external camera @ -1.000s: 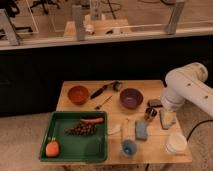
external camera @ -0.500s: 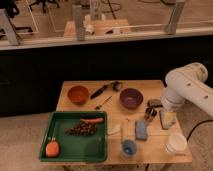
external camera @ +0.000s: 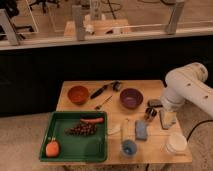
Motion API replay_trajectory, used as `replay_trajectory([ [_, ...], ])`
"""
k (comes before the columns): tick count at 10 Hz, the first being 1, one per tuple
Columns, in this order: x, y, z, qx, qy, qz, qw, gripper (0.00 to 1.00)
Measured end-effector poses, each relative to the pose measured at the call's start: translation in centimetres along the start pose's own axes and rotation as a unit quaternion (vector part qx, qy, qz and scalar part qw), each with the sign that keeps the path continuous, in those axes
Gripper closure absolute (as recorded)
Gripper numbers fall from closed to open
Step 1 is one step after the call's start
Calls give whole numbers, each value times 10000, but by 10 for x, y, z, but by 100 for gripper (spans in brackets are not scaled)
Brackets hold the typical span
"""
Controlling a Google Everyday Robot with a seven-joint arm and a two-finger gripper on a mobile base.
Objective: Place pepper in plastic cup
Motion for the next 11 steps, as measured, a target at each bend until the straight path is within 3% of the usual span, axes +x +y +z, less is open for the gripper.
replay_trajectory([
  [5, 0, 0, 0, 7, -18, 0, 10000, 20],
  [8, -26, -4, -7, 248, -691, -9, 9973, 20],
  [10, -77, -9, -18, 464, -1157, -307, 9917, 20],
  [11, -98, -9, -22, 535, -1246, -444, 9898, 20],
])
